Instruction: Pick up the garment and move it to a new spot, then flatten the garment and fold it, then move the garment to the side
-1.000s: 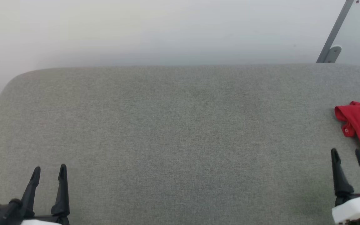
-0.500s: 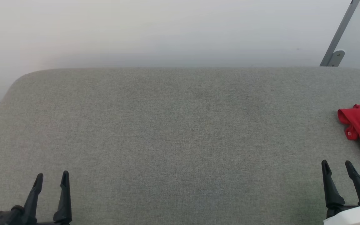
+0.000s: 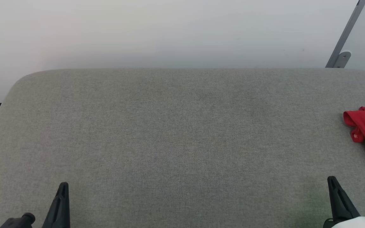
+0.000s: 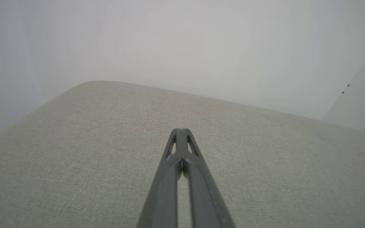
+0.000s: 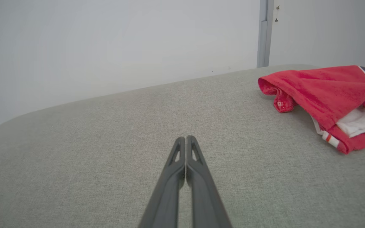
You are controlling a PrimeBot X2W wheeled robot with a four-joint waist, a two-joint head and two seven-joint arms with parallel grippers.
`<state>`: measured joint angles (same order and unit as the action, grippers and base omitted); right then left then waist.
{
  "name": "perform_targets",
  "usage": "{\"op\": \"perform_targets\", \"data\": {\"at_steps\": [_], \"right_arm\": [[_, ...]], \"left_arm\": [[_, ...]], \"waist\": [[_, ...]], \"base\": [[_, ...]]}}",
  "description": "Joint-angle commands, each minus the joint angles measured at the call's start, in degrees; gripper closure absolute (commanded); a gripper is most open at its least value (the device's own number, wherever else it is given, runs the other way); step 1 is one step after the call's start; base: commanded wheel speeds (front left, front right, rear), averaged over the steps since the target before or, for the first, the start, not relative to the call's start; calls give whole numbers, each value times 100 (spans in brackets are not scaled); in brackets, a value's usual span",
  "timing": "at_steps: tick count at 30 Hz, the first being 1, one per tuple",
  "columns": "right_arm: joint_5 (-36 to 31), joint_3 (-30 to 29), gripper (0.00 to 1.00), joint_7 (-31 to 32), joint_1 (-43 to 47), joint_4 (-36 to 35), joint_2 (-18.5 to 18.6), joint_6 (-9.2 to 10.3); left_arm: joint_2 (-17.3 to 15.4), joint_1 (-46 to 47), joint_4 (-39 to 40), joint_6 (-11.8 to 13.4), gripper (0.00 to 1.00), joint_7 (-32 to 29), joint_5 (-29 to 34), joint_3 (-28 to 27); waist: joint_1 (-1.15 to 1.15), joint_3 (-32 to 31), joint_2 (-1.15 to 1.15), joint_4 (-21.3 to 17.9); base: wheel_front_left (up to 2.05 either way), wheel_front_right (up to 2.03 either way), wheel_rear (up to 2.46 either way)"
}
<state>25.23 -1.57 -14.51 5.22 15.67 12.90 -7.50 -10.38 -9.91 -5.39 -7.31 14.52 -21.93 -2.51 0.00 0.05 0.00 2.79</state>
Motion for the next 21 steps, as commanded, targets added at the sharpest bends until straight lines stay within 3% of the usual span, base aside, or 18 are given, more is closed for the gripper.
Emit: {"op": "perform_targets", "data": {"at_steps": [1, 21], "right_arm": [[242, -34, 100, 60, -100, -66, 18, 0], [1919, -158, 100, 591, -383, -103, -244, 0]], "left_arm": [[-27, 64, 51, 1, 100, -55, -281, -28], [133, 491, -204, -5, 100, -550, -2079, -80]], "waist": [[0, 0, 0, -5], [0, 2, 0, -50]], "base": [[0, 0, 0], [0, 0, 0]]}}
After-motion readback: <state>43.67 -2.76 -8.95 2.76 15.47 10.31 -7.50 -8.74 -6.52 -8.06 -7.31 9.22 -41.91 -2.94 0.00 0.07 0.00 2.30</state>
